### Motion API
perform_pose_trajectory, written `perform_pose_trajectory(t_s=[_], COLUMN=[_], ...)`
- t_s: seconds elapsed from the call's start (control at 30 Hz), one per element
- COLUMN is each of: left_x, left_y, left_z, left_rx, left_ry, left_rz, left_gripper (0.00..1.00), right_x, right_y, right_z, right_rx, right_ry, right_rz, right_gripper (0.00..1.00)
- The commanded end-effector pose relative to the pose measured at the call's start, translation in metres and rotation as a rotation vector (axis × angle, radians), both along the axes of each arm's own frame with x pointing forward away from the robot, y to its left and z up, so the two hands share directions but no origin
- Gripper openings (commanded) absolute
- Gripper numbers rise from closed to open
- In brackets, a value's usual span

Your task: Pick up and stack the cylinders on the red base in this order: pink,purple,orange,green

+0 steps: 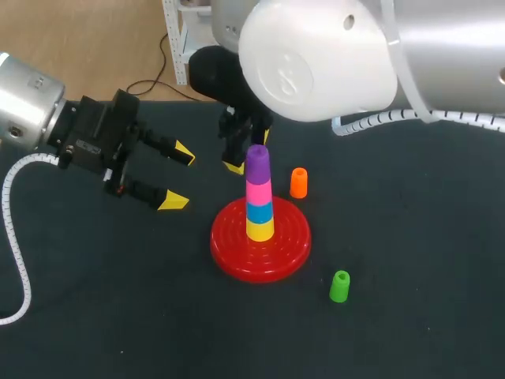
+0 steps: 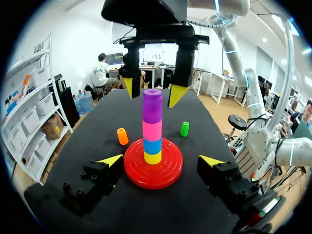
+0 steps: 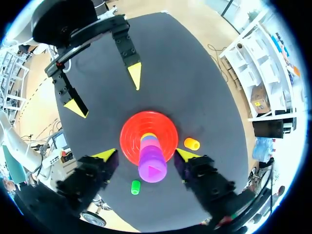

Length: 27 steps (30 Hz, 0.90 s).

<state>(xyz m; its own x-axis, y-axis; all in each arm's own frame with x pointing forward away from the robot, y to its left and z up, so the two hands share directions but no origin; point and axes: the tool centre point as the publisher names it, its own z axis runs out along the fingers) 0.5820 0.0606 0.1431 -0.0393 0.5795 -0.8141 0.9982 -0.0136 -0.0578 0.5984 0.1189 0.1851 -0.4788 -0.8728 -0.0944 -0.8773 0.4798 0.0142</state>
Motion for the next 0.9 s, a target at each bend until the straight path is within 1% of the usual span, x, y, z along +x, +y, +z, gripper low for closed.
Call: perform_pose_trajectory(t_s=[0.03, 0.17, 0.27, 0.47, 0.67, 0.9], left_x=[0.0, 0.0, 0.0, 0.0, 0.0, 0.0], left_y=[0.001, 0.001, 0.001, 0.001, 0.001, 0.001], left_z=[-0.001, -0.001, -0.001, -0.001, -0.001, -0.001], left_rx=[-0.003, -0.003, -0.003, -0.003, -0.003, -0.003], left_ry=[-0.003, -0.003, -0.003, -0.003, -0.003, -0.003], left_rz=[0.0, 0.0, 0.0, 0.0, 0.0, 0.0], left_gripper=[1.0, 1.0, 1.0, 1.0, 1.0, 1.0], right_x=[-0.006, -0.005, -0.003, 0.003, 0.008, 0.013], right_y=[-0.008, -0.013, -0.021, -0.04, -0.063, -0.084], right_z=[0.009, 0.017, 0.018, 0.02, 0.024, 0.016], right_rx=[0.019, 0.03, 0.033, 0.052, 0.09, 0.117], right_ry=[-0.027, -0.054, -0.068, -0.088, -0.117, -0.123], right_rz=[-0.006, -0.024, -0.045, -0.108, -0.185, -0.25], right_gripper=[1.0, 1.0, 1.0, 1.0, 1.0, 1.0])
